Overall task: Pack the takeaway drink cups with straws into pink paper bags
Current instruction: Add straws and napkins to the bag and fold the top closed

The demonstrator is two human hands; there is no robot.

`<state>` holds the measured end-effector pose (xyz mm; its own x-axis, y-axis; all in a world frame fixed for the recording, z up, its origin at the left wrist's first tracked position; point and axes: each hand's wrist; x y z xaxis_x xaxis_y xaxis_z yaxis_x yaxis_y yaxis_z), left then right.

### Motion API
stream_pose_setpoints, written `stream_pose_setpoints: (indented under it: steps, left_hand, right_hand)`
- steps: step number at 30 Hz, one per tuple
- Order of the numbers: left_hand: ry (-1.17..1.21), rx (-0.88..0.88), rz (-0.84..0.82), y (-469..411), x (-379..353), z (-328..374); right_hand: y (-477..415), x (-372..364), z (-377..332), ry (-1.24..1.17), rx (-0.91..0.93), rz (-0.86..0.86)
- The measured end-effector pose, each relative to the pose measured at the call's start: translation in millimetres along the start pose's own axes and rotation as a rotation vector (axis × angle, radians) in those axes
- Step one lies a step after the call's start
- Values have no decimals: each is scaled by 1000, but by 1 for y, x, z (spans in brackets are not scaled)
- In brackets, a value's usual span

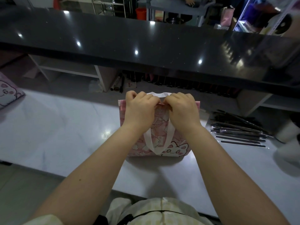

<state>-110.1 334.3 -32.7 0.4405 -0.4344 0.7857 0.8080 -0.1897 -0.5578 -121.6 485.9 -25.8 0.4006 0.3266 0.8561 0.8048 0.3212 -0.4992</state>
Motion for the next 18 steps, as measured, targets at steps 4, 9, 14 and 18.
stream_pose_setpoints:
  steps: [4, 9, 14, 18]
  left_hand:
    - [28, -41, 41, 8, 4, -4]
    - [16, -18, 68, 20, 9, -19]
    - [-1, -8, 88, 27, 8, -19]
    - [-35, 31, 99, 25, 14, -29]
  right_hand:
    - [3, 4, 8, -15, 41, -19]
    - [12, 5, 19, 27, 55, -71]
    - [21, 1, 20, -18, 75, -66]
    - [20, 6, 30, 13, 66, -20]
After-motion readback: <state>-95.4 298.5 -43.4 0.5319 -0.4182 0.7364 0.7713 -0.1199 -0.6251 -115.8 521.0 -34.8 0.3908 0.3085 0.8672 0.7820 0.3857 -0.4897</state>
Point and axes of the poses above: each hand's wrist, its own y-axis away from the middle knuckle, its own x-axis out of the back of the hand, z = x × y, and after that the axes turned 7 degrees about y, right-handed
